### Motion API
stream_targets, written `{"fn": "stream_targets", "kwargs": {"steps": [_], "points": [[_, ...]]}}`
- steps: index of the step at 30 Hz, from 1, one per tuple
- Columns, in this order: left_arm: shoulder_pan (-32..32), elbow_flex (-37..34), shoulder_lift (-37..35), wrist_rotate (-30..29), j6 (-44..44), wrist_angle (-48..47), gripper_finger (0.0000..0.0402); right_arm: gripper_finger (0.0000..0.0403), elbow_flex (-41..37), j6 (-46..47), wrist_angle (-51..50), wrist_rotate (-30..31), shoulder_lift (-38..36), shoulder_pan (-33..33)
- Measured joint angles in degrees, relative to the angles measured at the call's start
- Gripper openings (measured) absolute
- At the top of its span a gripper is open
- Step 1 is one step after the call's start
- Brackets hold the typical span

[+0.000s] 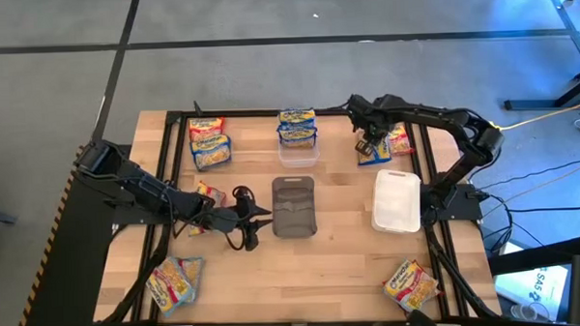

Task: Sort Maruchan noodles
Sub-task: Put the blue noodle pack into the transparent bin

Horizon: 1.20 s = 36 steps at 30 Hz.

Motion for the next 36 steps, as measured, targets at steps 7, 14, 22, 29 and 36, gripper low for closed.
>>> {"fn": "stream_targets", "kwargs": {"steps": [7,14,22,29,36], "points": [[0.0,0.0,0.0,0.0,0.0,0.0,0.0108,0.0006,-4.3,-0.2,6.5,-5.3,0.1,-0.2],[0.0,0.0,0.0,-0.1,-1.1,0.0,0.0108,0.002,-7.2,-0.9,11.2,-8.2,0.1,0.0],[0.0,0.0,0.0,-0.1,-1.1,0.0,0.0108,0.001,-7.9,-4.7,13.5,-12.1,0.1,8.5],[-1.0,0.0,0.0,0.7,-1.3,0.0,0.0108,0.001,-7.9,-3.6,14.5,-15.5,0.1,18.4],[-5.5,0.0,0.0,1.2,-6.4,0.1,0.0108,0.001,-7.9,-0.3,14.4,-16.1,0.1,30.3]]}}
